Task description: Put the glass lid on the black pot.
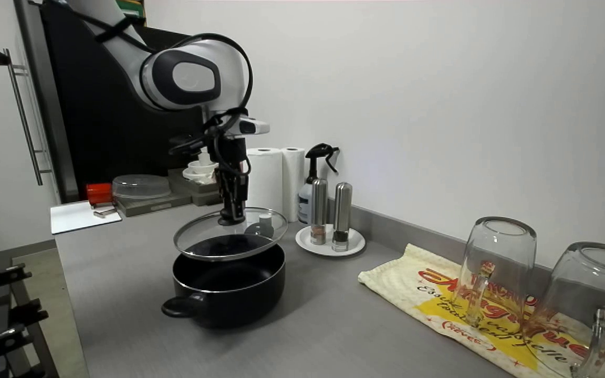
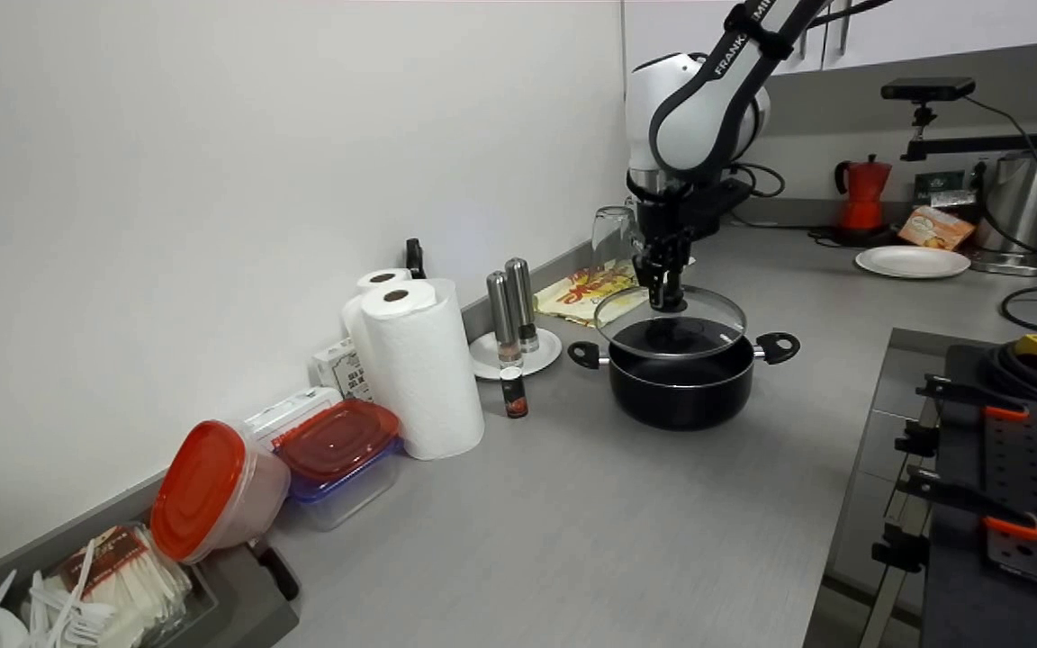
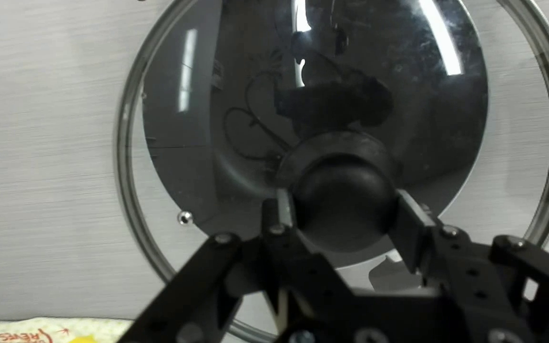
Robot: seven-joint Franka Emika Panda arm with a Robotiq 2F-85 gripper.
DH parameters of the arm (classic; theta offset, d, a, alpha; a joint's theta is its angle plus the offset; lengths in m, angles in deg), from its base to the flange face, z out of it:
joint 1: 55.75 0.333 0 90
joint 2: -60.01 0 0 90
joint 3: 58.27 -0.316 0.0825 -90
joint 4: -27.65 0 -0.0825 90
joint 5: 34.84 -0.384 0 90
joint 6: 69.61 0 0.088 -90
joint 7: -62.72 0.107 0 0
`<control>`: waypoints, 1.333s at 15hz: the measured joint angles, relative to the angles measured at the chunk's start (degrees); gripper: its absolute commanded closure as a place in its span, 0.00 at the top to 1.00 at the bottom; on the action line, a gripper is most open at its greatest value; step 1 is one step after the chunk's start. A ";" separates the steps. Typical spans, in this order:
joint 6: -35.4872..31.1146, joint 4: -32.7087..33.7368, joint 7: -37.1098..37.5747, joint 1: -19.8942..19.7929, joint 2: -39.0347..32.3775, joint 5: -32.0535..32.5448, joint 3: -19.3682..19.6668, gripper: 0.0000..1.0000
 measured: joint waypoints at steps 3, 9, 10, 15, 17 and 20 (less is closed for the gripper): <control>0.74 1.40 -1.29 0.00 -1.33 -0.24 0.01 0.25; 1.50 2.68 -2.12 0.00 -4.53 -0.24 0.10 0.25; 1.50 2.73 -2.13 0.00 -5.16 -0.24 0.15 0.25; 1.52 3.49 -2.15 0.01 -6.94 -0.24 0.58 0.25; 1.67 4.08 -2.15 0.04 -6.93 -0.24 0.73 0.25; 2.20 5.19 -2.15 0.07 -6.93 -0.24 0.78 0.25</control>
